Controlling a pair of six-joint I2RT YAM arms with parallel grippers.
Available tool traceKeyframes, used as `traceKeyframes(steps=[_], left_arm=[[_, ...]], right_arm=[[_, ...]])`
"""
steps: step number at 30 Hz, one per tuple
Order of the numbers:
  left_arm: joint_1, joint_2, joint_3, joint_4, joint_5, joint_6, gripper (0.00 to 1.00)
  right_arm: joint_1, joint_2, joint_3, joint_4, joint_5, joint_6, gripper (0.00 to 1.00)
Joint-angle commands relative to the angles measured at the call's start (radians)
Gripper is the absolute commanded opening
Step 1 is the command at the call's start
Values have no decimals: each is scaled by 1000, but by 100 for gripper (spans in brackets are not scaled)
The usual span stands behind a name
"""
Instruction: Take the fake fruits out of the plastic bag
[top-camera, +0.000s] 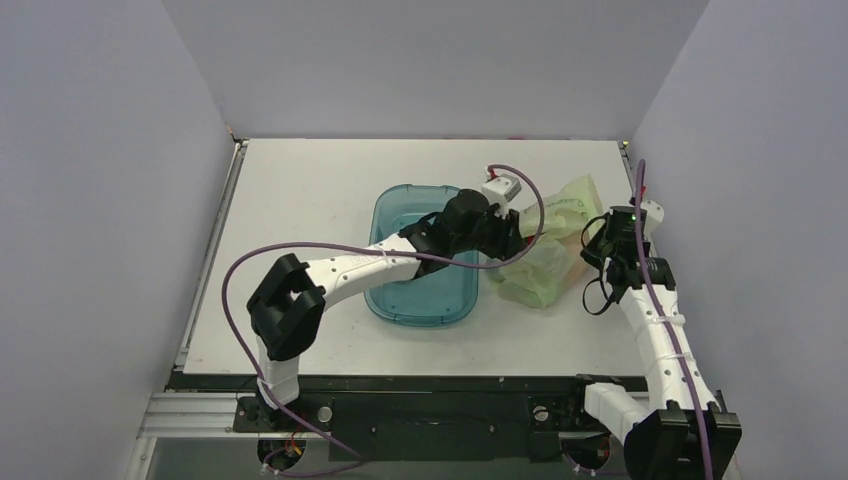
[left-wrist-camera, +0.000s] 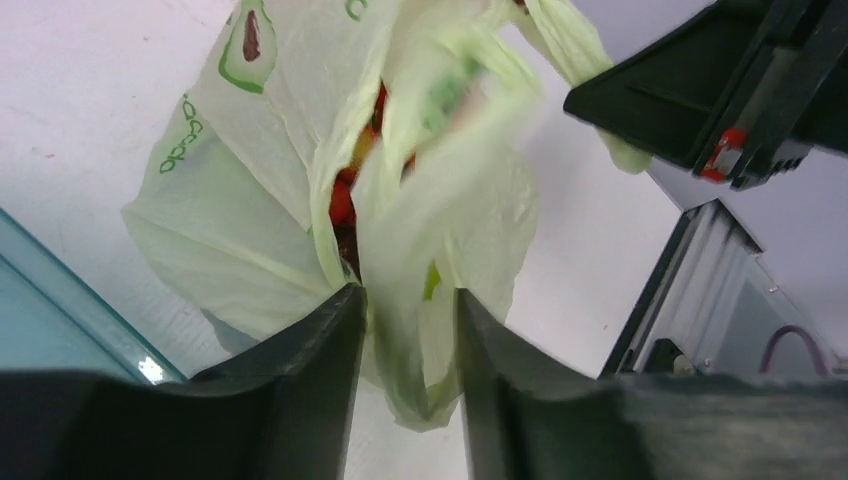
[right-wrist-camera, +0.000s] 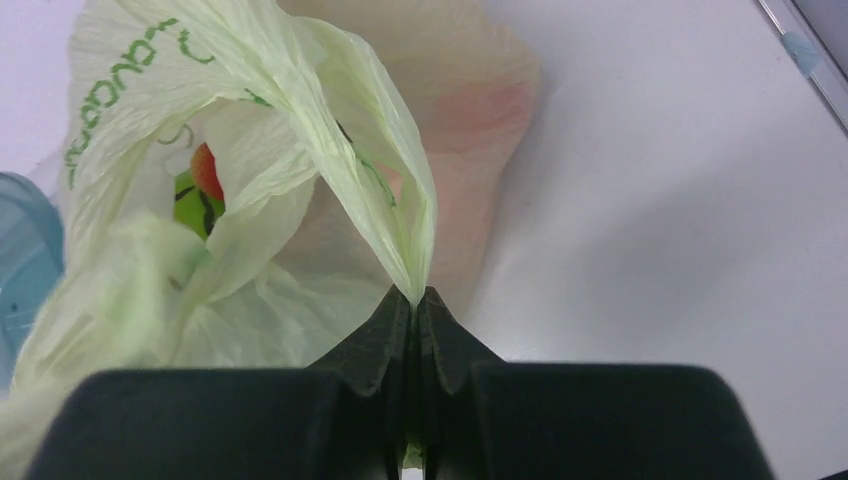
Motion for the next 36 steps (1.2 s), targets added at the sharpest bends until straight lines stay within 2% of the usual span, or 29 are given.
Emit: traceKeyframes(steps=[1,2,3,5,7,10,12,15,17,20,21,30,32,34,35,36], left_arm=[[-76,-96,65,-117,-146,194,55],[-98,-101,68,-130,-167,217,61],[-106,-108,80,-136,-212,258,73],[-129,-105,114,-151,-260,313,82],[-140,-81,167,-165,-286,354,86],[-142,-18,277,-234,-355,373,85],[-142,0,350,-256,-418,358,85],[-138,1,373,-249,-477,299,90],[-130,1,384,-240,-452,276,95],[-116,33,428,-241,-326,292,97],[-108,44,442,-256,-275,297,97],[-51,276,717,-365,-161,262,96],[-37,325,767,-374,-112,236,91],[-30,361,813,-391,-80,219,79],[-28,368,829,-393,-80,214,64],[-27,367,831,-391,-79,213,57]], right_arm=[[7,-59,26,64,-25,26,0],[4,-64,23,60,-26,22,0],[2,-69,20,60,-38,19,0],[2,-77,20,56,-57,17,0],[2,-87,22,56,-66,22,0],[3,-95,32,57,-71,21,0],[3,-97,38,54,-73,20,0],[3,-95,44,53,-79,21,0],[3,-93,49,53,-83,22,0],[3,-90,53,53,-85,24,0],[3,-88,57,53,-85,24,0],[2,-88,66,53,-91,25,0],[2,-88,65,53,-91,28,0],[2,-86,68,52,-93,34,0],[2,-82,69,51,-94,38,0],[0,-78,73,47,-95,49,0]])
